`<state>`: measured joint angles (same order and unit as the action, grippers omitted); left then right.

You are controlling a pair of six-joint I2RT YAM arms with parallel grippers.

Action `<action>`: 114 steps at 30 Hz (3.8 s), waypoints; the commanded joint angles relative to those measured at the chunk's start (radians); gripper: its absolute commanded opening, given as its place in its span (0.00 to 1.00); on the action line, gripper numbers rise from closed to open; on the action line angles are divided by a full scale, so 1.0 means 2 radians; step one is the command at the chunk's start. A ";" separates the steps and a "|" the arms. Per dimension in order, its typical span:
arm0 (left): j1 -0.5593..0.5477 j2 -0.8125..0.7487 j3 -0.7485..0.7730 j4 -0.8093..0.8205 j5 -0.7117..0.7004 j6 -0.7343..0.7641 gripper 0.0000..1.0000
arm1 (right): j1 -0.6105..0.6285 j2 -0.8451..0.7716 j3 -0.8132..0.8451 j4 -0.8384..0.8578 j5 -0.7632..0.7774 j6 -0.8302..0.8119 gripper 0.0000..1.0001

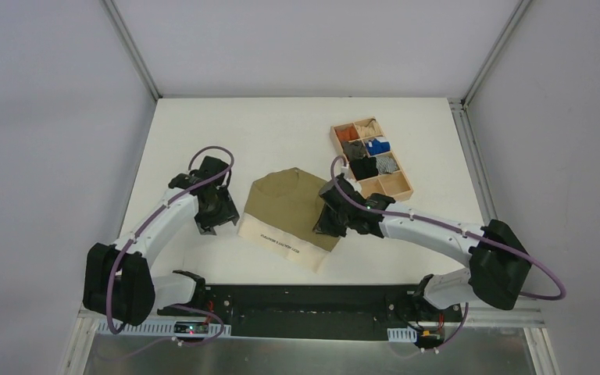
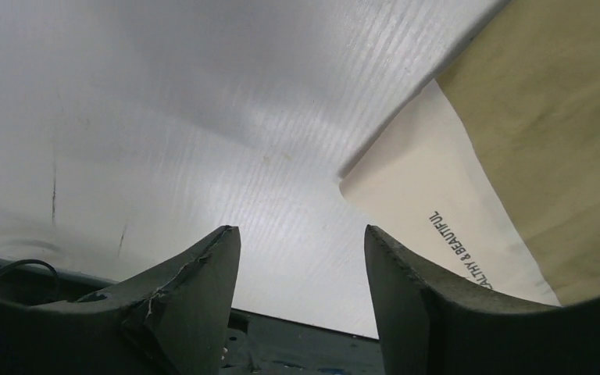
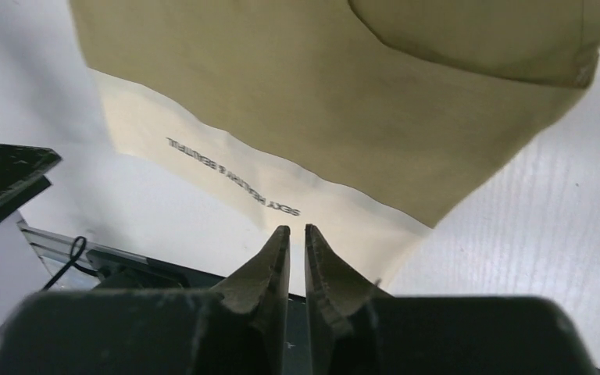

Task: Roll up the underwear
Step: Flatten out the underwear at the center of the board, then fold the underwear at the center of the board.

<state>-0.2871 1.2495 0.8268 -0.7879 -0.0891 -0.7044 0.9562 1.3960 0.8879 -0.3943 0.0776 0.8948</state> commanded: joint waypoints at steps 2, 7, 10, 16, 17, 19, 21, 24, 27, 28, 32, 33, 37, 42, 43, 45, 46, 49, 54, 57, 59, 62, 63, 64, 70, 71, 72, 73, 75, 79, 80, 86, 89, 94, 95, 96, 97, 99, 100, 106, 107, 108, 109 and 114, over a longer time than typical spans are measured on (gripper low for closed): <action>0.021 -0.007 0.009 -0.024 -0.038 -0.027 0.57 | 0.000 0.007 0.049 -0.024 0.045 -0.017 0.17; 0.022 0.011 -0.012 0.037 0.018 -0.004 0.44 | 0.000 0.023 0.056 -0.011 0.032 -0.015 0.17; 0.022 -0.001 -0.029 0.084 0.059 0.004 0.47 | 0.000 0.027 0.055 -0.008 0.029 -0.014 0.17; 0.022 0.014 -0.058 0.137 0.117 0.008 0.44 | 0.000 0.031 0.056 -0.006 0.023 -0.014 0.17; 0.022 0.023 -0.062 0.142 0.118 0.008 0.41 | 0.000 0.032 0.057 -0.007 0.023 -0.015 0.17; 0.022 0.039 -0.068 0.152 0.120 0.009 0.35 | 0.000 0.034 0.063 -0.007 0.024 -0.017 0.17; 0.022 0.058 -0.068 0.157 0.120 0.008 0.26 | 0.000 0.041 0.074 -0.006 0.024 -0.021 0.17; 0.022 0.076 -0.067 0.164 0.130 0.004 0.15 | -0.002 0.068 0.109 -0.017 0.020 -0.029 0.18; 0.022 0.077 -0.066 0.166 0.128 -0.001 0.00 | -0.002 0.105 0.158 -0.027 0.013 -0.039 0.22; 0.022 0.074 -0.067 0.165 0.123 -0.005 0.00 | -0.002 0.119 0.178 -0.030 0.011 -0.042 0.23; 0.023 0.046 -0.076 0.152 0.117 -0.023 0.00 | -0.003 0.171 0.230 -0.036 -0.003 -0.044 0.28; 0.023 0.035 -0.080 0.148 0.117 -0.029 0.00 | -0.004 0.183 0.240 -0.035 -0.006 -0.043 0.29; 0.022 -0.011 -0.106 0.139 0.120 -0.056 0.00 | -0.005 0.249 0.315 -0.072 -0.003 -0.039 0.29; 0.022 -0.041 -0.124 0.139 0.125 -0.072 0.00 | -0.006 0.353 0.431 -0.092 -0.027 -0.029 0.31; 0.022 -0.042 -0.123 0.139 0.125 -0.070 0.00 | -0.006 0.372 0.453 -0.097 -0.031 -0.028 0.33; 0.022 -0.039 -0.121 0.139 0.126 -0.067 0.00 | -0.006 0.409 0.504 -0.114 -0.031 -0.029 0.35; 0.022 -0.035 -0.119 0.139 0.127 -0.066 0.00 | -0.007 0.428 0.539 -0.125 -0.032 -0.030 0.36; 0.022 -0.025 -0.115 0.138 0.131 -0.063 0.00 | -0.008 0.473 0.607 -0.148 -0.031 -0.035 0.37; 0.022 -0.019 -0.110 0.139 0.135 -0.054 0.00 | -0.014 0.531 0.680 -0.176 -0.034 -0.032 0.37; 0.022 -0.021 -0.111 0.139 0.136 -0.051 0.00 | -0.016 0.548 0.699 -0.179 -0.033 -0.031 0.37; 0.022 -0.020 -0.112 0.139 0.136 -0.048 0.00 | -0.018 0.560 0.709 -0.177 -0.034 -0.030 0.37; 0.022 -0.018 -0.117 0.139 0.137 -0.043 0.00 | -0.020 0.575 0.722 -0.175 -0.050 -0.023 0.35; 0.022 -0.018 -0.119 0.139 0.136 -0.043 0.00 | -0.021 0.579 0.723 -0.172 -0.053 -0.021 0.34; 0.022 -0.017 -0.120 0.139 0.135 -0.042 0.00 | -0.021 0.583 0.725 -0.171 -0.053 -0.020 0.33; 0.022 -0.016 -0.123 0.139 0.136 -0.037 0.00 | -0.021 0.577 0.723 -0.173 -0.035 -0.025 0.30; 0.022 -0.015 -0.122 0.139 0.138 -0.036 0.00 | -0.020 0.571 0.718 -0.168 -0.025 -0.027 0.30; 0.022 -0.013 -0.122 0.139 0.140 -0.035 0.00 | -0.020 0.563 0.708 -0.158 -0.022 -0.028 0.30; 0.022 -0.012 -0.121 0.139 0.140 -0.034 0.00 | -0.019 0.553 0.693 -0.144 -0.020 -0.028 0.30; 0.023 -0.009 -0.118 0.139 0.141 -0.032 0.00 | -0.018 0.532 0.665 -0.117 -0.011 -0.029 0.31; 0.022 -0.005 -0.115 0.141 0.143 -0.032 0.00 | -0.016 0.525 0.659 -0.106 0.001 -0.030 0.31; 0.022 -0.005 -0.116 0.141 0.143 -0.032 0.00 | -0.016 0.526 0.660 -0.102 -0.002 -0.030 0.31; 0.023 -0.009 -0.118 0.143 0.151 -0.036 0.00 | -0.013 0.527 0.662 -0.086 -0.013 -0.026 0.32; 0.022 -0.013 -0.119 0.143 0.149 -0.036 0.00 | -0.013 0.537 0.669 -0.085 -0.026 -0.022 0.32; 0.022 -0.015 -0.122 0.143 0.149 -0.038 0.00 | -0.011 0.528 0.657 -0.075 -0.013 -0.027 0.33; 0.022 -0.016 -0.122 0.144 0.150 -0.038 0.00 | -0.011 0.532 0.662 -0.078 -0.016 -0.028 0.33; 0.022 -0.016 -0.123 0.143 0.150 -0.038 0.00 | -0.013 0.539 0.671 -0.083 -0.020 -0.028 0.33; 0.023 -0.016 -0.123 0.143 0.150 -0.038 0.00 | -0.013 0.548 0.682 -0.090 -0.023 -0.028 0.33; 0.023 -0.017 -0.125 0.143 0.150 -0.037 0.00 | -0.012 0.563 0.701 -0.100 -0.033 -0.029 0.33; 0.023 -0.018 -0.125 0.143 0.149 -0.037 0.00 | -0.012 0.569 0.707 -0.102 -0.034 -0.028 0.33; 0.022 -0.018 -0.123 0.143 0.148 -0.038 0.00 | -0.011 0.584 0.720 -0.125 -0.026 -0.036 0.19; 0.022 -0.018 -0.122 0.143 0.149 -0.038 0.00 | -0.010 0.584 0.720 -0.129 -0.022 -0.041 0.14; 0.023 -0.018 -0.122 0.143 0.149 -0.038 0.00 | -0.010 0.583 0.720 -0.134 -0.014 -0.045 0.08; 0.022 -0.019 -0.122 0.143 0.148 -0.038 0.00 | -0.010 0.581 0.719 -0.137 -0.007 -0.048 0.03; 0.023 -0.023 -0.120 0.143 0.146 -0.040 0.00 | -0.013 0.567 0.719 -0.138 -0.004 -0.062 0.00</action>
<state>-0.2424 1.2320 0.5861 -0.4934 0.2020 -0.7921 0.9298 2.5587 2.2890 -0.6224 0.0383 0.8093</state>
